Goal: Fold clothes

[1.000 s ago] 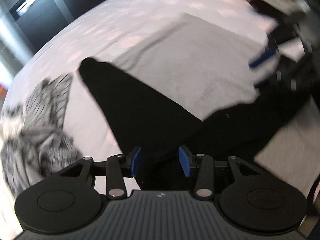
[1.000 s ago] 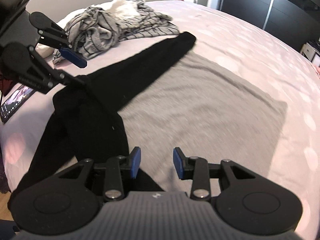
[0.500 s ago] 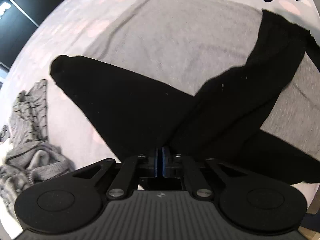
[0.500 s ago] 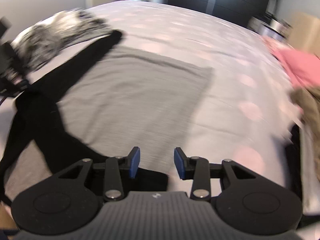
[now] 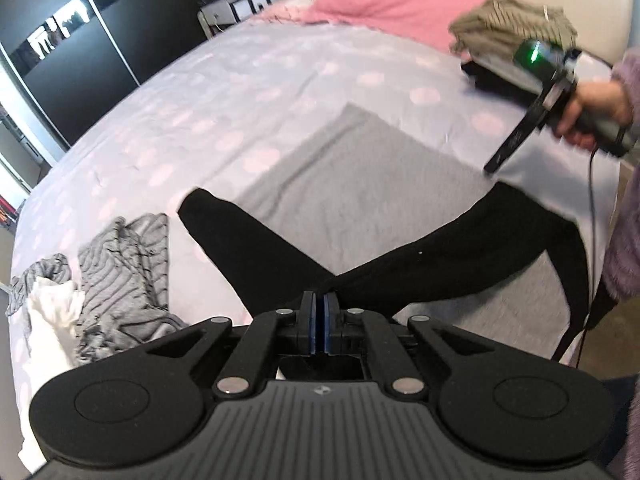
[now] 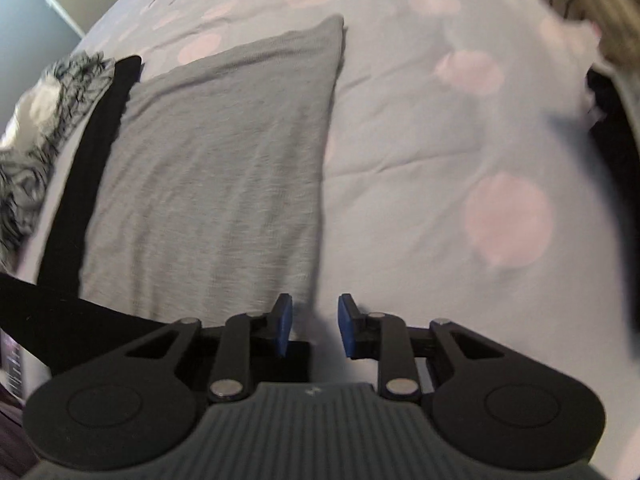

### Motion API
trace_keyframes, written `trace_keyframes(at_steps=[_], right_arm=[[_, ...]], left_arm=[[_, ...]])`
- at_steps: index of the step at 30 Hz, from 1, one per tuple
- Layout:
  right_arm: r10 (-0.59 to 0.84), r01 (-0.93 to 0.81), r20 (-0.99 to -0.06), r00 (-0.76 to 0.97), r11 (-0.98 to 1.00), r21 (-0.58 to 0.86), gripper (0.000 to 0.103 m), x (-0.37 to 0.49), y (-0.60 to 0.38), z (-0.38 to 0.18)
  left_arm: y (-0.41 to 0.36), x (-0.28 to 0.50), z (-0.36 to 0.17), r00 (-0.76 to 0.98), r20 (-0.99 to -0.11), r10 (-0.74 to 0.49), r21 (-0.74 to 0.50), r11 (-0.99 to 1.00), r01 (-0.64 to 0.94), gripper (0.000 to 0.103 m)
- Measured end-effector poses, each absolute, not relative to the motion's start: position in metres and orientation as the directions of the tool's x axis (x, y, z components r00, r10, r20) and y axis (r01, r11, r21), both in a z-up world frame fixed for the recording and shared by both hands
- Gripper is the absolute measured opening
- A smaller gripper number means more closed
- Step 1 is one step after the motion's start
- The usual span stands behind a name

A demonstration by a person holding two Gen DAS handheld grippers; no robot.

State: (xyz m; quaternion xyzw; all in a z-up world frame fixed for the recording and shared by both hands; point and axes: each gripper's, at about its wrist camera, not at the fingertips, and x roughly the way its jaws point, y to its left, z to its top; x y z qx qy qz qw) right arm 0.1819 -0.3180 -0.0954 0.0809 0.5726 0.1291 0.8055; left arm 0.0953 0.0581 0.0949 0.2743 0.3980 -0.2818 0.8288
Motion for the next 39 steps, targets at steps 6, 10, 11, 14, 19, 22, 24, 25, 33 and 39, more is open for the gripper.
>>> trace_keyframes(at_steps=[6,10,11,14,19,22,24,25,33,39], right_arm=[[0.322,-0.135,-0.897,0.302,0.946,0.294,0.029,0.183,-0.305,-0.095],[0.348,-0.14,-0.895,0.278,0.937,0.321,0.029,0.18,-0.302,-0.1],[0.352,-0.14,-0.895,0.273,0.935,0.325,0.029,0.179,-0.301,-0.102],[0.353,-0.136,-0.898,0.262,0.935,0.327,0.029,0.176,-0.298,-0.103],[0.342,-0.136,-0.912,0.224,0.938,0.319,0.017,0.17,-0.293,-0.106],[0.34,-0.144,-0.912,0.23,0.939,0.314,0.005,0.168,-0.296,-0.105],[0.33,-0.134,-0.911,0.248,0.943,0.305,0.005,0.168,-0.302,-0.101],[0.33,-0.118,-0.908,0.258,0.944,0.31,0.004,0.168,-0.308,-0.099],[0.387,0.018,-0.882,0.268,0.914,0.406,0.004,0.166,-0.35,-0.109],[0.403,0.027,-0.871,0.281,0.904,0.427,0.004,0.16,-0.358,-0.112]], left_arm=[[0.066,0.09,0.118,0.562,-0.794,-0.231,0.248,0.721,0.647,0.002],[0.066,0.089,0.12,0.566,-0.797,-0.21,0.261,0.726,0.636,0.002],[0.065,0.089,0.12,0.567,-0.798,-0.205,0.264,0.726,0.634,0.002],[0.064,0.089,0.12,0.57,-0.796,-0.201,0.267,0.73,0.63,0.002],[0.062,0.087,0.123,0.58,-0.79,-0.199,0.271,0.736,0.621,0.002],[0.062,0.09,0.126,0.595,-0.782,-0.185,0.279,0.75,0.6,0.002],[0.059,0.098,0.128,0.612,-0.774,-0.164,0.3,0.756,0.582,0.002],[0.057,0.102,0.129,0.619,-0.77,-0.153,0.312,0.756,0.575,0.002],[0.005,0.168,0.123,0.7,-0.713,-0.038,0.467,0.719,0.515,0.002],[-0.053,0.236,0.114,0.723,-0.69,-0.042,0.498,0.697,0.516,0.002]])
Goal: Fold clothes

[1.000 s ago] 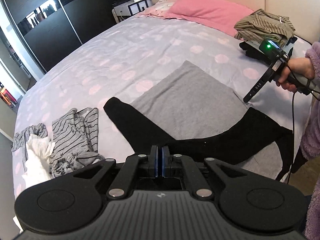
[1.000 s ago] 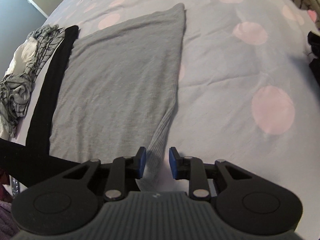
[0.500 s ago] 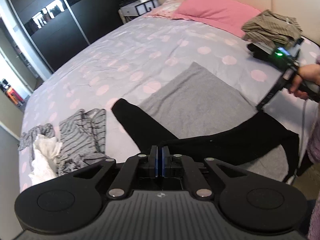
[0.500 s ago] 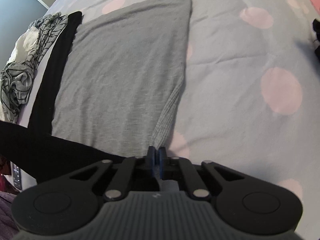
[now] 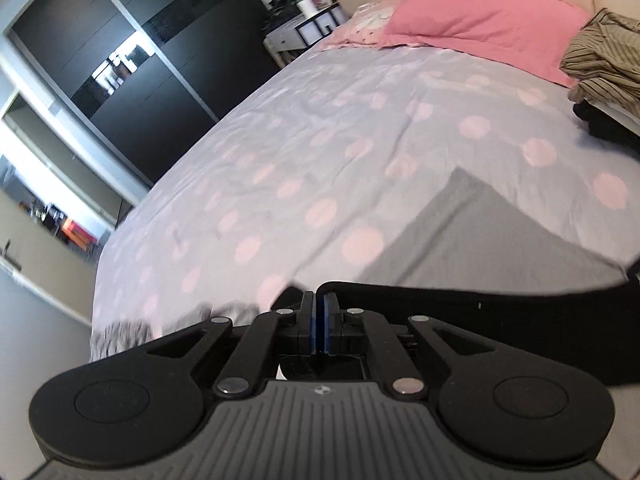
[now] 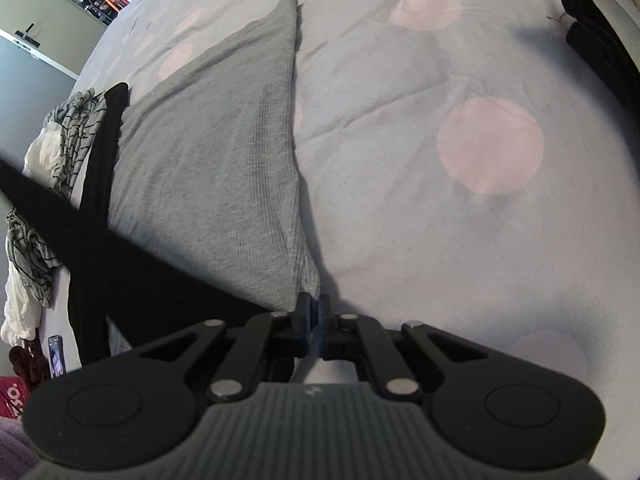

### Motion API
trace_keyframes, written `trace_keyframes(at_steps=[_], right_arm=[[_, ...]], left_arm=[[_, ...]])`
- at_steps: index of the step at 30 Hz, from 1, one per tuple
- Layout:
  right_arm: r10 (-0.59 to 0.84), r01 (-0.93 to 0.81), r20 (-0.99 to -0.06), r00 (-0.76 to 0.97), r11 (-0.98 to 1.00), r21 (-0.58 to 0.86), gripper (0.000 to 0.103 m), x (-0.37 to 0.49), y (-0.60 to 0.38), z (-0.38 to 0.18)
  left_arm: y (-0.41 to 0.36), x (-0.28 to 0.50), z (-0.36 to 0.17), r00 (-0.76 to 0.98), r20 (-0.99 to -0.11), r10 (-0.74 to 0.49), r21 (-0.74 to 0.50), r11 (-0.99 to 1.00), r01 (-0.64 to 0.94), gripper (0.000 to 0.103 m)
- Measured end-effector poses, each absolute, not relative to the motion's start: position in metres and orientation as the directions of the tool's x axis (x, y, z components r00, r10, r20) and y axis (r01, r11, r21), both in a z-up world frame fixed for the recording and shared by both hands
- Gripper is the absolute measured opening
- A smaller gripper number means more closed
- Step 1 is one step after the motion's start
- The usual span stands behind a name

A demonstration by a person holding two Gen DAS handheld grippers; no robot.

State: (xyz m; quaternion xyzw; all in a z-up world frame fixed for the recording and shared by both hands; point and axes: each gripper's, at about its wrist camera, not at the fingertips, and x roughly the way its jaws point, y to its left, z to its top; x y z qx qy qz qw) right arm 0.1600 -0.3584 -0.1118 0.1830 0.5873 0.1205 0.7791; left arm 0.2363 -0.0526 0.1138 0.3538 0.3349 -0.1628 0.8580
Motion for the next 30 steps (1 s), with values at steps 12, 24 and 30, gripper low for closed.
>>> trace_keyframes(at_steps=[12,24,30], right_arm=[[0.374,0.08,-0.872,0.316,0.905,0.418,0.0,0.151,-0.371,-0.126],[0.483,0.11,-0.81,0.332,0.833,0.542,0.029,0.161,-0.381,-0.12],[0.503,-0.2,-0.8,0.327,0.864,0.462,0.029,0.17,-0.347,-0.098]], left_arm=[[-0.18,0.357,0.042,0.697,-0.716,-0.038,0.591,0.5,0.634,0.002],[-0.263,0.408,-0.057,0.618,-0.786,0.029,0.598,0.294,0.746,0.002],[-0.25,0.406,-0.051,0.61,-0.792,0.005,0.578,0.327,0.748,0.002]])
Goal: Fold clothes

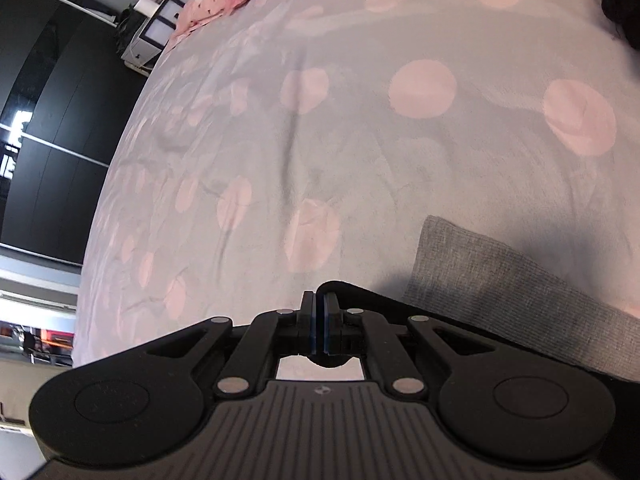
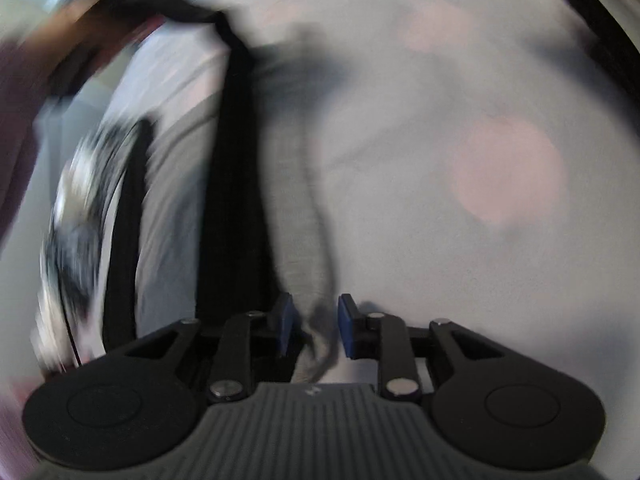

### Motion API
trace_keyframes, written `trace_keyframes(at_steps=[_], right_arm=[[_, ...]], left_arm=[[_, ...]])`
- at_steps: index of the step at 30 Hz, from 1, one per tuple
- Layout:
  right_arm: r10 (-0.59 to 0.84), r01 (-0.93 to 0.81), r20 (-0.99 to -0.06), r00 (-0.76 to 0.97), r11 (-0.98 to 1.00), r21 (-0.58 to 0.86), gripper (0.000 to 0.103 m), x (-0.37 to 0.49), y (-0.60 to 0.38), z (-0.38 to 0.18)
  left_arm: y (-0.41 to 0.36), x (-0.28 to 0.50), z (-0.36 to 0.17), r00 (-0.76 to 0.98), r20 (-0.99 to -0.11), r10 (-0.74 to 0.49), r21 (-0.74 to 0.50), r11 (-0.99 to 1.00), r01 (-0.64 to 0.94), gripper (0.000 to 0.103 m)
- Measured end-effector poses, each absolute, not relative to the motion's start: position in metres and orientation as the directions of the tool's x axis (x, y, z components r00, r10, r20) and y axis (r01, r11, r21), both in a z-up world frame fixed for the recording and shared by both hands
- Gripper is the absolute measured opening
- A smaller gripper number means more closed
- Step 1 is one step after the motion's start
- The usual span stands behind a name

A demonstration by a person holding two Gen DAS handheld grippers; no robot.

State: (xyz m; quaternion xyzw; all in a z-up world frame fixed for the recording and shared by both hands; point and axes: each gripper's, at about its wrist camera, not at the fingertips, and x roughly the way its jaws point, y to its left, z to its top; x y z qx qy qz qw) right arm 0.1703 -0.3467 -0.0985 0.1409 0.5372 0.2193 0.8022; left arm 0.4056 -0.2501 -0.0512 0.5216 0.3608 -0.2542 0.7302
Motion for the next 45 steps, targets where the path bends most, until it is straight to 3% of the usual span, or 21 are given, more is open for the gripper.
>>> trace_keyframes(at_steps=[4,8,10,14,16,18,22,31,45], right_arm=[[0.476,-0.444,-0.819,0.32,0.839,0.315,0.029,0.165,-0.311,-0.097],[0.498,-0.5,-0.813,0.302,0.809,0.31,0.033,0.175,-0.303,-0.108],[0.509,-0.508,-0.819,0.265,0.796,0.33,0.043,0.181,-0.302,-0.112],[0.478,-0.574,-0.869,0.129,0.75,0.328,0.043,0.185,-0.302,-0.11],[0.46,-0.605,-0.884,0.089,0.73,0.319,0.037,0.188,-0.302,-0.107],[0.444,-0.609,-0.892,0.084,0.732,0.307,0.023,0.192,-0.304,-0.107],[0.458,-0.591,-0.887,0.061,0.733,0.338,0.011,0.197,-0.313,-0.103],[0.484,-0.478,-0.872,0.072,0.784,0.396,0.009,0.189,-0.344,-0.102],[0.466,-0.456,-0.882,0.063,0.8,0.39,0.009,0.188,-0.339,-0.113]], left_arm=[[-0.244,0.398,-0.042,0.616,-0.788,-0.013,0.58,0.319,0.749,0.002],[-0.242,0.397,-0.035,0.618,-0.786,-0.02,0.58,0.324,0.747,0.002],[-0.242,0.398,-0.032,0.619,-0.785,-0.023,0.579,0.329,0.746,0.002],[-0.244,0.399,-0.029,0.624,-0.781,-0.029,0.58,0.335,0.742,0.002],[-0.245,0.4,-0.029,0.626,-0.779,-0.032,0.582,0.334,0.741,0.002],[-0.247,0.401,-0.029,0.624,-0.78,-0.037,0.578,0.339,0.742,0.002],[-0.248,0.401,-0.027,0.633,-0.773,-0.041,0.585,0.341,0.736,0.002],[-0.266,0.406,-0.05,0.702,-0.712,-0.031,0.67,0.272,0.691,0.002],[-0.304,0.421,-0.105,0.64,-0.763,-0.092,0.591,0.305,0.747,0.004]])
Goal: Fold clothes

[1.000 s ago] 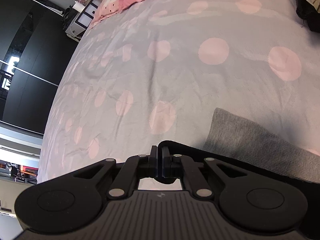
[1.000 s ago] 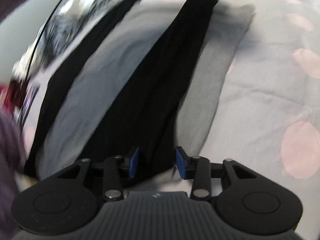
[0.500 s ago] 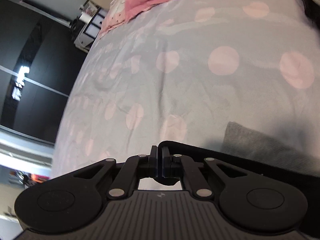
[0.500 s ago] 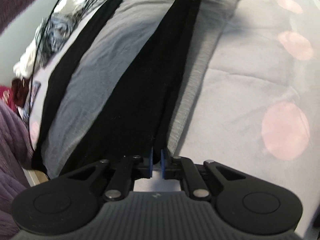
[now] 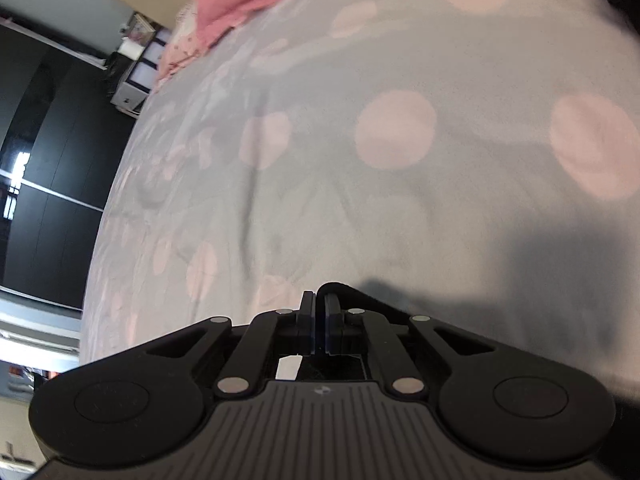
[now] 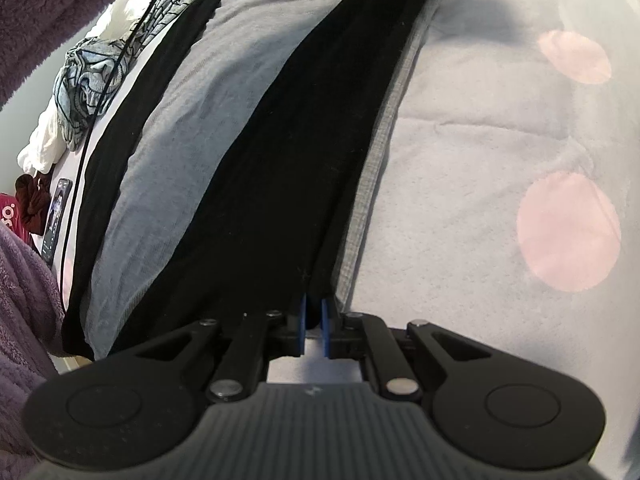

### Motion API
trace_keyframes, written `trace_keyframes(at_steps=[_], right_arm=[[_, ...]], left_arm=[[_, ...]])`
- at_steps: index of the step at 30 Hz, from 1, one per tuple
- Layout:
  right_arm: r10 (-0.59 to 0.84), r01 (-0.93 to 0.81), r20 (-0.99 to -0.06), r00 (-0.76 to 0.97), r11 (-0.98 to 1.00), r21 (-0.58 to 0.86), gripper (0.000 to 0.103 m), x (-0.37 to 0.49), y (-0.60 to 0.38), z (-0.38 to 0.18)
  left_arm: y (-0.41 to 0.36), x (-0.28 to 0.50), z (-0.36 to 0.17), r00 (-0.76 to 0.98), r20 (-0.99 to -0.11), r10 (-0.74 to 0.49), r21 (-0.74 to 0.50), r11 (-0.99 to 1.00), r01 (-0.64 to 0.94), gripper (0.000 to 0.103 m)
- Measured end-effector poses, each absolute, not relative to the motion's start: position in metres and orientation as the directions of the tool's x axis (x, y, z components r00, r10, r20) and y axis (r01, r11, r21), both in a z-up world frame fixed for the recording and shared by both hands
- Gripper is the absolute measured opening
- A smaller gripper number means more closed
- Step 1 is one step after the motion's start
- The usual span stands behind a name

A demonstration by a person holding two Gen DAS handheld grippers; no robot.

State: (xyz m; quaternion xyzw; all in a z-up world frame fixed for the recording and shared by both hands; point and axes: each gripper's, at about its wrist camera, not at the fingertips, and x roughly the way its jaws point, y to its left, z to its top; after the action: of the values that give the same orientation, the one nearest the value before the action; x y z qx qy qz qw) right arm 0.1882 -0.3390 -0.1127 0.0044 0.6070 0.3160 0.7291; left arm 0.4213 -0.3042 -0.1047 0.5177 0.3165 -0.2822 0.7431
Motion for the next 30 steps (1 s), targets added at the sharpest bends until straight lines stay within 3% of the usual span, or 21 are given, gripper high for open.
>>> trace_keyframes(at_steps=[6,8,12,15,17,20,23,25,30], right_arm=[[0.454,-0.457,-0.888,0.066,0.805,0.378,0.01,0.188,-0.338,-0.113],[0.458,-0.449,-0.886,0.07,0.808,0.382,0.01,0.188,-0.338,-0.114],[0.48,-0.435,-0.874,0.077,0.805,0.404,0.017,0.19,-0.341,-0.11],[0.484,-0.424,-0.867,0.118,0.814,0.397,0.033,0.192,-0.344,-0.101],[0.492,-0.376,-0.856,0.156,0.831,0.409,0.033,0.195,-0.348,-0.102],[0.541,-0.278,-0.819,0.193,0.83,0.483,0.032,0.2,-0.355,-0.111],[0.544,-0.256,-0.812,0.21,0.832,0.492,0.023,0.2,-0.35,-0.118],[0.528,-0.265,-0.822,0.212,0.841,0.472,0.006,0.198,-0.344,-0.12],[0.494,-0.205,-0.838,0.232,0.867,0.454,0.006,0.194,-0.355,-0.115]], left_arm=[[-0.293,0.429,-0.105,0.653,-0.757,-0.025,0.607,0.342,0.717,0.023],[-0.281,0.432,-0.091,0.632,-0.773,-0.054,0.56,0.411,0.719,0.054],[-0.257,0.428,-0.064,0.603,-0.793,-0.084,0.483,0.515,0.708,0.055],[-0.23,0.408,-0.044,0.602,-0.79,-0.118,0.44,0.574,0.691,0.053],[-0.21,0.391,-0.032,0.611,-0.78,-0.135,0.425,0.603,0.675,0.053],[-0.177,0.363,-0.012,0.631,-0.761,-0.151,0.403,0.652,0.642,0.053],[-0.143,0.332,0.01,0.632,-0.759,-0.155,0.359,0.711,0.605,0.053],[-0.12,0.309,0.023,0.622,-0.766,-0.162,0.317,0.746,0.586,0.053],[-0.064,0.246,0.048,0.606,-0.774,-0.183,0.223,0.817,0.532,0.053]])
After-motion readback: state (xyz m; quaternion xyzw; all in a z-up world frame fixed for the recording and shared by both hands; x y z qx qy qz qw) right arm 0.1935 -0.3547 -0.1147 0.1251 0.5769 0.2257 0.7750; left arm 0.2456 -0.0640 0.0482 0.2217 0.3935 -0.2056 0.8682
